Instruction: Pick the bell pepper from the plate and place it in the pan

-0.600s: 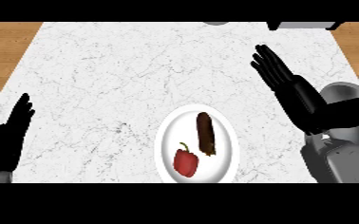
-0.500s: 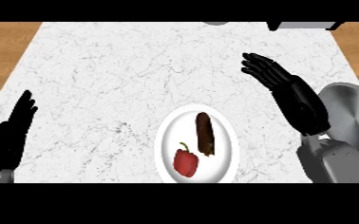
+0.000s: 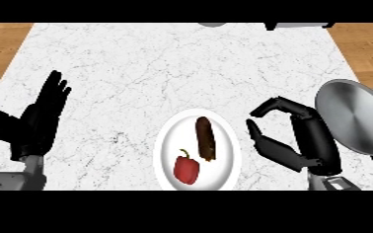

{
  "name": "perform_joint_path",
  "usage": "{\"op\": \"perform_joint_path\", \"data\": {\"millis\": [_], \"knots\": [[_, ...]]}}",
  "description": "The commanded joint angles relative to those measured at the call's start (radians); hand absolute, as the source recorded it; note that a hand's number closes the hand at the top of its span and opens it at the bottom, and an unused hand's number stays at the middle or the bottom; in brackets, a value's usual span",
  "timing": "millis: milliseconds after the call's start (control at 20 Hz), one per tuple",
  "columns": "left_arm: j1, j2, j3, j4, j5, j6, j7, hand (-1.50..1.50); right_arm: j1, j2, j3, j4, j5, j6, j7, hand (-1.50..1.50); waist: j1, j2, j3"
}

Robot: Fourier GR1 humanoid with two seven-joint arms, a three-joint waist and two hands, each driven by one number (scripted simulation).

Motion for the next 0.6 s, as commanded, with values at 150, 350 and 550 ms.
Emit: {"op": "perform_joint_path", "data": {"millis": [150, 350, 550], "knots": [[-0.057, -0.001, 0.005, -0.029, 0.03, -0.019, 0.071, 0.0, 0.369, -0.115, 0.096, -0.202, 0.335, -0.16, -0.045, -1.5, 0.011, 0.005, 0.0], [-0.039, -0.022, -0.025, -0.087, 0.0, -0.003, 0.082, 0.0, 0.448, -0.197, 0.142, -0.366, 0.476, -0.128, 0.044, -1.5, 0.038, 0.007, 0.0], [-0.107, -0.039, -0.003, -0.02, 0.002, -0.022, 0.098, 0.0, 0.277, -0.161, 0.202, -0.388, 0.579, -0.004, 0.265, -1.5, 0.055, 0.014, 0.0]]}}
